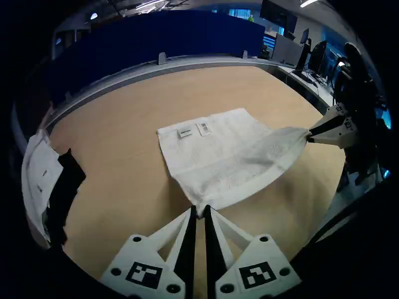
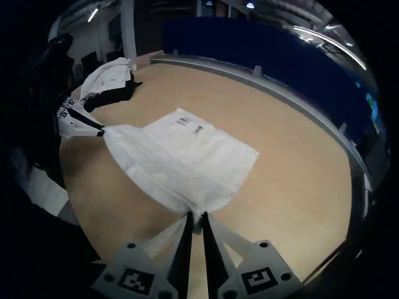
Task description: Fold towel
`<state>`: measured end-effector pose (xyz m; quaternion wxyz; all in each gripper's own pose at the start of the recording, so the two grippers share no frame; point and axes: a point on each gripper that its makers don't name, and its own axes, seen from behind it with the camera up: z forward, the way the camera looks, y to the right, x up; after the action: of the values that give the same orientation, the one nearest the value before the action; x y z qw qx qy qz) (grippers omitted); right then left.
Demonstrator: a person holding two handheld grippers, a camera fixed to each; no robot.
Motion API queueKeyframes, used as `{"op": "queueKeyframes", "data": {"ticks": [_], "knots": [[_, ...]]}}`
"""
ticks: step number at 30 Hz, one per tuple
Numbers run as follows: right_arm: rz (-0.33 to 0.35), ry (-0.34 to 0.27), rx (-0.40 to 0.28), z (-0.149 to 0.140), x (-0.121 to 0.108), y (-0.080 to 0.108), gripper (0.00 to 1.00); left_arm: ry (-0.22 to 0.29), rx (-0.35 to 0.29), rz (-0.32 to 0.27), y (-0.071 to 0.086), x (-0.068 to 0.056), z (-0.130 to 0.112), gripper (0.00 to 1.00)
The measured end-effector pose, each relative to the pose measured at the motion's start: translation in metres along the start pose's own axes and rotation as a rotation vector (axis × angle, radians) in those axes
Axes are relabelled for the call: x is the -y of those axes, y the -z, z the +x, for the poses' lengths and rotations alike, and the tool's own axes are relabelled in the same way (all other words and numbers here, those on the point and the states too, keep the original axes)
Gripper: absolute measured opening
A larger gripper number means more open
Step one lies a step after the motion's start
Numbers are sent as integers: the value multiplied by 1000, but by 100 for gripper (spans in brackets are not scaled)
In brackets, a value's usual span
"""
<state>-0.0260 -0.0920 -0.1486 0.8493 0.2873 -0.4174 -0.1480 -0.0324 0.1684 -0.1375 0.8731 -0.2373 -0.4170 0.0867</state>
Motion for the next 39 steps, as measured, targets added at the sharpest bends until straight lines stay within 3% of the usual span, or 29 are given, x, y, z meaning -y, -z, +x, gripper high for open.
{"op": "queueKeyframes", "data": {"ticks": [6,15,27,33,39], "knots": [[16,18,17,-5,11,17,13,19,-5,0,21,-7,-3,11],[4,40,29,5,0,14,13,61,-24,2,15,-2,15,11],[-6,79,39,46,-45,-24,13,54,-39,19,-28,29,63,11],[4,57,60,50,-59,-52,13,65,-19,19,-57,43,67,11],[3,46,88,42,-66,-73,13,69,11,12,-80,44,57,11]]}}
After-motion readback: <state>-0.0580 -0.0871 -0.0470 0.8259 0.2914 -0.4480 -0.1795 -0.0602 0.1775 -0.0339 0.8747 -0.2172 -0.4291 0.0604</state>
